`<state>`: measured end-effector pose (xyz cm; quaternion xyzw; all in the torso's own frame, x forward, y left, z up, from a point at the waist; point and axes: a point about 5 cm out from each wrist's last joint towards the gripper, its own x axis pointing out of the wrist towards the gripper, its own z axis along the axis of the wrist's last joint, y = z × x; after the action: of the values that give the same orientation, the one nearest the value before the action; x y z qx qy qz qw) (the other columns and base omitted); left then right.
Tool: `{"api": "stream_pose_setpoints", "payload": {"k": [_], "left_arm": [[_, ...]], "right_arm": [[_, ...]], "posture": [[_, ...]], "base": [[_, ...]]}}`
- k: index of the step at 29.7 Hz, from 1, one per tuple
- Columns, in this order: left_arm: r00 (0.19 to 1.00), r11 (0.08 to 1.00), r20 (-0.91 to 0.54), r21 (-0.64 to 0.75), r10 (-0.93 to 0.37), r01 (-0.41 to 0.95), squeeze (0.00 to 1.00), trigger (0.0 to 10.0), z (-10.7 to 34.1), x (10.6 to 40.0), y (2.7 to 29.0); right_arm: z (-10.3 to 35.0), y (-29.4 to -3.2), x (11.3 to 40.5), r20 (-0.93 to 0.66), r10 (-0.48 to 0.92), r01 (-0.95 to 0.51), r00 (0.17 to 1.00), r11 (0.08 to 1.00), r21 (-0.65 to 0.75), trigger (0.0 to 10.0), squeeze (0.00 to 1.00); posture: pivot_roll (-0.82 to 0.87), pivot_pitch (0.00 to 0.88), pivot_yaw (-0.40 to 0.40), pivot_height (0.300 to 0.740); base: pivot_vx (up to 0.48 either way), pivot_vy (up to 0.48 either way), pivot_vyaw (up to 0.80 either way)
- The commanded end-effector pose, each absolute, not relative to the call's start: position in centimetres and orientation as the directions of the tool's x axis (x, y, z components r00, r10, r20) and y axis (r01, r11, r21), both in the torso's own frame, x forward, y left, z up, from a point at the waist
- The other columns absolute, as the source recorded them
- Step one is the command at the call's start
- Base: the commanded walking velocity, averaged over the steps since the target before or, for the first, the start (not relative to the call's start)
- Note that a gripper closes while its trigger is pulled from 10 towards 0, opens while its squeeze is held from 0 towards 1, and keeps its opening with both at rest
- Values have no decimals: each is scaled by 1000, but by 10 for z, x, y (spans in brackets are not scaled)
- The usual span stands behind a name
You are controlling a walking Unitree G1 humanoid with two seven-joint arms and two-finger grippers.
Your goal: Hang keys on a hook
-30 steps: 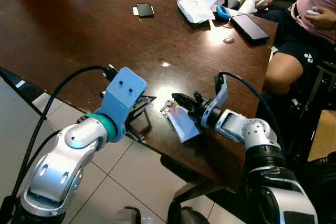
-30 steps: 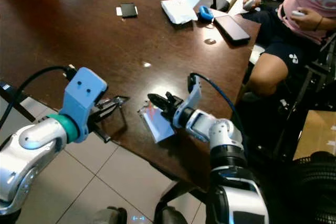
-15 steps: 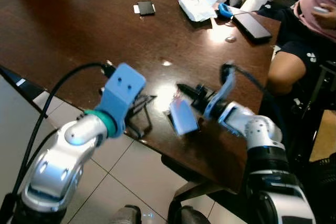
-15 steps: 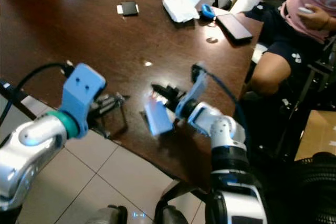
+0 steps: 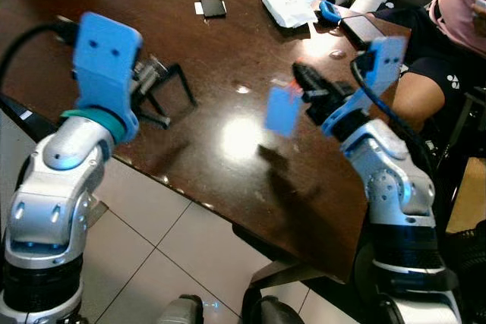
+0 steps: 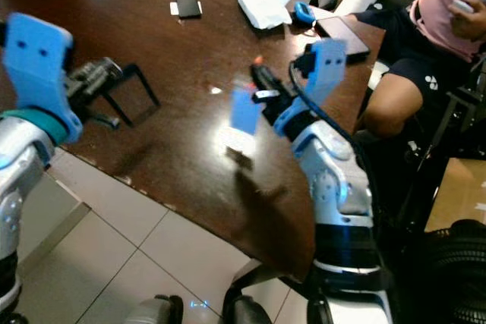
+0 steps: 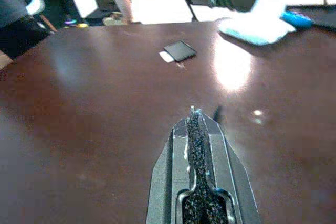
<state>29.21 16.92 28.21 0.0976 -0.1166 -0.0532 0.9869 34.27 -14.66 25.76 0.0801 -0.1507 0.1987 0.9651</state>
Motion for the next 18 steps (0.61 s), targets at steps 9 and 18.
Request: {"api": "stream_pose_setpoints", "payload": {"k": [9, 18], "left_arm": [[935, 975, 353, 219, -40, -41, 0, 10000, 291, 282, 168], [932, 963, 353, 215, 80, -164, 0, 10000, 277, 291, 180]], "right_arm": [[266, -145, 339, 410, 309, -348, 858, 937, 22, 10000, 0], [250, -140, 341, 426, 270, -298, 863, 955, -2, 10000, 0]], "posture": [[113, 113, -3, 740], [109, 78, 1, 740]], "base": [[0, 0, 0], [0, 0, 0]]}}
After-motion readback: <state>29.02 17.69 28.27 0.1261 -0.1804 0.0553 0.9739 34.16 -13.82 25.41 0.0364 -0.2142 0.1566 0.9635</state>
